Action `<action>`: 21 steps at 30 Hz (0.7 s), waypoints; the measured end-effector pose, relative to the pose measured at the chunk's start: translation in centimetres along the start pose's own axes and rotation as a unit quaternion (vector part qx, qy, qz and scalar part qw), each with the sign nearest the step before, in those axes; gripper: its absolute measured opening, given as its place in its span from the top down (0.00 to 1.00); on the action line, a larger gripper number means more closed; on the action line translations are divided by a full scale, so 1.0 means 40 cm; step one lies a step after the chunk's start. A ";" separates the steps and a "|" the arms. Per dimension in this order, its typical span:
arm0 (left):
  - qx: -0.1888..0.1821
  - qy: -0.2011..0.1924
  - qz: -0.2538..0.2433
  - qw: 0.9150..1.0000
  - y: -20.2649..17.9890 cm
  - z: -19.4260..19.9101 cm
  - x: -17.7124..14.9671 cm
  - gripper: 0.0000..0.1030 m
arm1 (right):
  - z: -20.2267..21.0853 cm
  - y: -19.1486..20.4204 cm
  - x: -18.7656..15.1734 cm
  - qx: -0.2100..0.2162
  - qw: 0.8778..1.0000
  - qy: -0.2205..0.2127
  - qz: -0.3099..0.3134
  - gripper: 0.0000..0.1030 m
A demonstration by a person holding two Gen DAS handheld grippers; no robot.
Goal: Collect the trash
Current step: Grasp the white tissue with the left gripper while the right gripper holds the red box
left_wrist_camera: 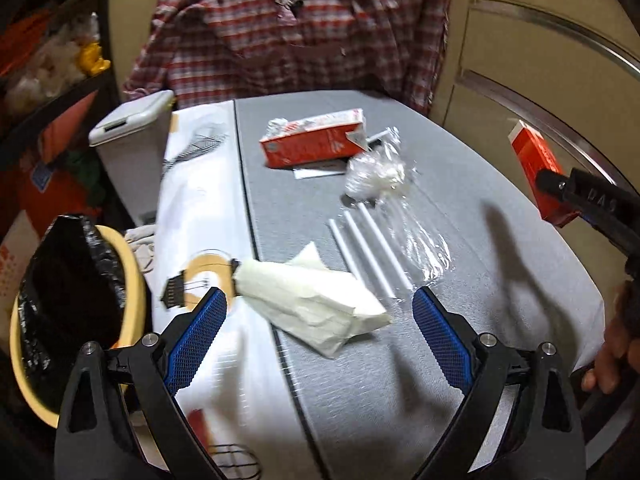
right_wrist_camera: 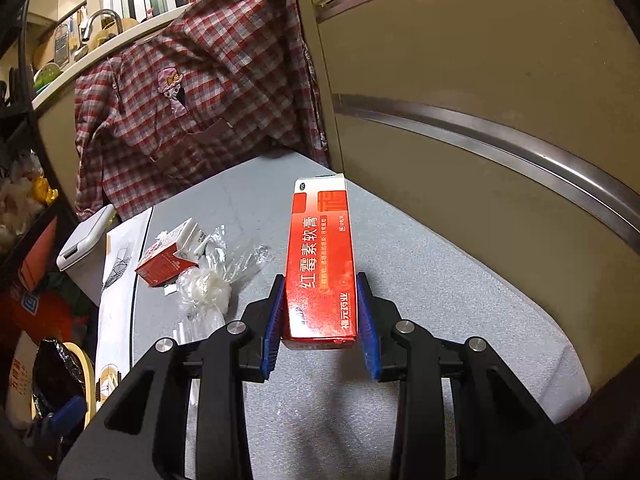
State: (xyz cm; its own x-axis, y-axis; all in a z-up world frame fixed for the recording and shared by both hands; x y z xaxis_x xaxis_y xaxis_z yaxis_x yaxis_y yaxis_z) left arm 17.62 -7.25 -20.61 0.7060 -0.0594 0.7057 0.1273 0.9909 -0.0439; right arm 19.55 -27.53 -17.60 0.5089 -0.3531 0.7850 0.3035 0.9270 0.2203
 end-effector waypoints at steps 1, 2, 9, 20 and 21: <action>-0.001 0.002 -0.001 1.000 -0.003 -0.009 -0.001 0.11 | 0.000 -0.003 0.000 -0.001 1.000 0.000 -0.001 0.67; 0.000 0.006 -0.002 1.000 -0.007 -0.020 -0.002 0.11 | -0.001 -0.008 0.000 -0.003 1.000 0.001 -0.002 0.67; -0.012 0.027 0.000 1.000 -0.027 -0.063 -0.018 0.30 | -0.010 -0.033 -0.002 -0.008 1.000 0.006 -0.010 0.67; -0.034 -0.004 -0.006 0.999 -0.034 -0.034 -0.009 0.82 | 0.000 -0.022 -0.003 -0.001 1.000 0.004 -0.011 0.67; -0.034 -0.006 -0.006 0.999 -0.031 -0.030 -0.008 0.84 | 0.000 -0.022 -0.003 -0.001 1.000 0.004 -0.011 0.67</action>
State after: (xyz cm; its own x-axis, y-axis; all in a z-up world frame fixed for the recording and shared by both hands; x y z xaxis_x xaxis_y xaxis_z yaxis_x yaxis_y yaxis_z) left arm 18.07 -8.61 -21.62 0.6954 -0.0696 0.7153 0.1835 0.9795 -0.0831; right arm 19.21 -28.32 -17.91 0.5093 -0.3741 0.7750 0.3155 0.9190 0.2363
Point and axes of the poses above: each gripper's, at about its wrist camera, not at the fingertips, and z roughly against the way its jaws point, y to its left, x to its top, the point moved 10 cm from there along -z, roughly the way its jaws point, and after that the axes turned 1 degree about -z, right-handed, at the moved point
